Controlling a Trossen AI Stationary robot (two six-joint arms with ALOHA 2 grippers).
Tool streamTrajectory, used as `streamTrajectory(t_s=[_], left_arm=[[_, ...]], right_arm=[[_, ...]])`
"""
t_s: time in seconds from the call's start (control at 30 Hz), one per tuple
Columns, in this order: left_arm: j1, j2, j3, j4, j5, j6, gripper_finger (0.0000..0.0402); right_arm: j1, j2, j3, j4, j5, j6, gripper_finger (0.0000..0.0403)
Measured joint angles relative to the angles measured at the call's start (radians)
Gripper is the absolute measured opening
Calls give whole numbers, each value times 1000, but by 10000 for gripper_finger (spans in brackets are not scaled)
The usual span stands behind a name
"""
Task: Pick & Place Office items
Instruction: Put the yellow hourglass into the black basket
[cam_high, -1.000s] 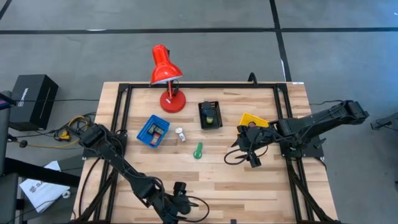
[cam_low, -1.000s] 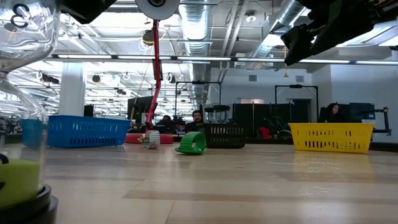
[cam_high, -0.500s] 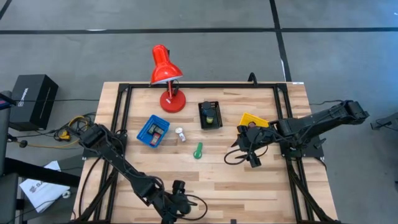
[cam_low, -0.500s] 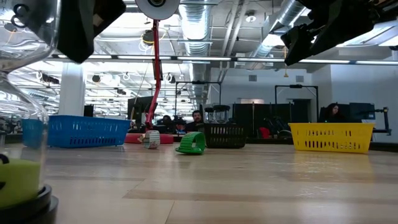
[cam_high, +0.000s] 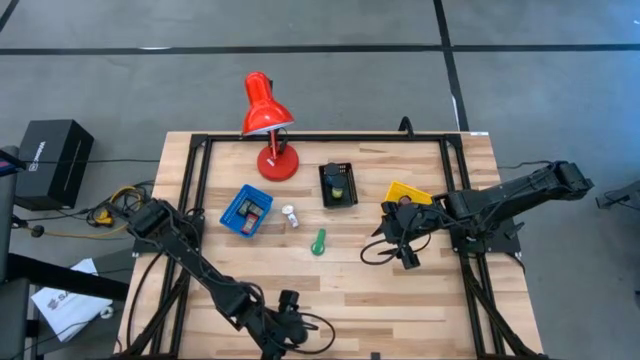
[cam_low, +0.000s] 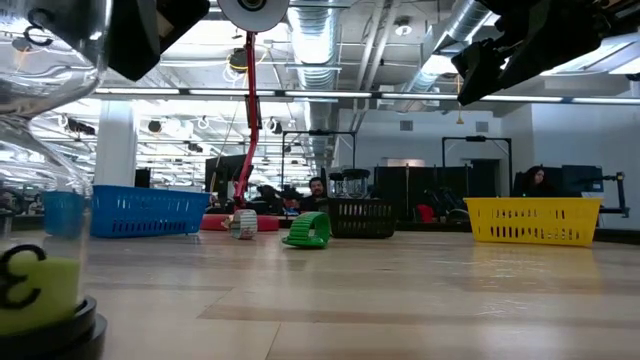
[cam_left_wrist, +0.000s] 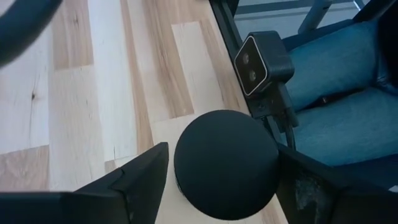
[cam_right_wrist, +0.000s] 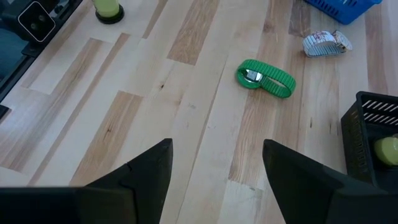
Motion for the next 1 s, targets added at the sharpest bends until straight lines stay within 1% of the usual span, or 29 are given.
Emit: streamTrajectory(t_s=[0.3,0.43,0.53,0.67,0.83,1.0], left_arm=[[20,0,1,13,2,0,216],[38,-3,1,16,2,2,216],[53,-24,1,18,-3,50,223],[74,-75,2,21,-57,135,222],[148,-140,2,24,-89,217,212],[264,-163,2,27,-91,262,220]], right_arm=[[0,0,0,0,0,0,240],[0,0,0,0,0,0,240],[0,0,0,0,0,0,240],[0,0,0,3,0,0,240],[0,0,0,14,0,0,240],[0,0,0,26,0,-2,240]])
